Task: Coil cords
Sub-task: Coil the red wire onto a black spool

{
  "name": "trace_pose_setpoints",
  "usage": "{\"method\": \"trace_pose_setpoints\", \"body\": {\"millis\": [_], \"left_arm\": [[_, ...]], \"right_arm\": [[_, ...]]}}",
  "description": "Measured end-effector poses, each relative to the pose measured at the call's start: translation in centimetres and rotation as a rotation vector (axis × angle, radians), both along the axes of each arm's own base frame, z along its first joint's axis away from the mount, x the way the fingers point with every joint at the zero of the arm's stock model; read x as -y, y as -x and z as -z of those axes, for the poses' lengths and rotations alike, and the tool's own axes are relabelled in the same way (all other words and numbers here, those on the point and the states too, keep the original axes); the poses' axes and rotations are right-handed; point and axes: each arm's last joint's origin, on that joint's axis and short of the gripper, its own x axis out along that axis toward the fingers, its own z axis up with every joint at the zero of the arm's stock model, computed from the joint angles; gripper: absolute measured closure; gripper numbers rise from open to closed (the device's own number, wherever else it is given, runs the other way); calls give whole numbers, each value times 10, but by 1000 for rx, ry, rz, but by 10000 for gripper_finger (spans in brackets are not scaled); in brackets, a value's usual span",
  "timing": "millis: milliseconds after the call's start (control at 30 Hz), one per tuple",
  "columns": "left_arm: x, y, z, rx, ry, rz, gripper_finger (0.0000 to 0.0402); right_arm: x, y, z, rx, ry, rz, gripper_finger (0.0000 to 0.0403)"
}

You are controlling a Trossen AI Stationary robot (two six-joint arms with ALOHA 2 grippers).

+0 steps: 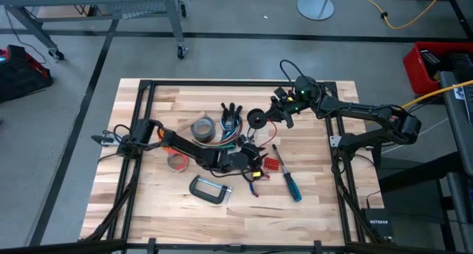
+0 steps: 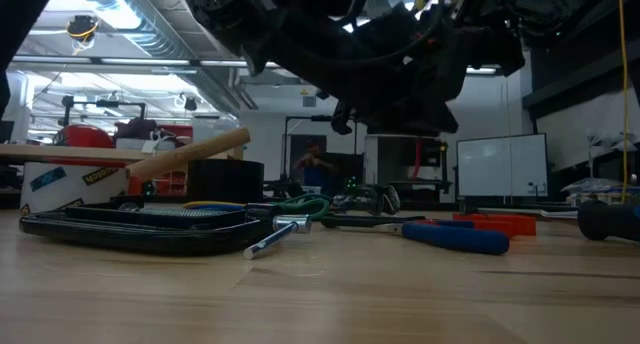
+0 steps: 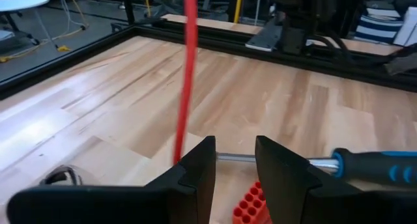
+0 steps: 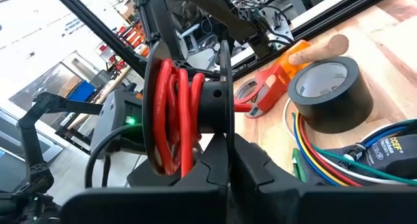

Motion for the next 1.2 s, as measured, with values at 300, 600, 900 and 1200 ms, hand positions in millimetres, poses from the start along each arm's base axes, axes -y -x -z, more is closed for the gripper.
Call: {"method": "trace_pose_setpoints", "body": {"millis": [300,600,900,1200], "left_arm": [[8,0,-3,22,-11,23,300],[-7,-3,-10,68,-80,-58,300],[-22,-4,-10,66,-78,-101,300],[-22,-4,-8,47,-72,-79,300]], "right_arm": [[0,0,0,-4,-2,0,402],[0,1,3,-28,-17,0,402],[0,1,3,-29,-17,0,402],[0,0,2,-16,-10,0,402]]}}
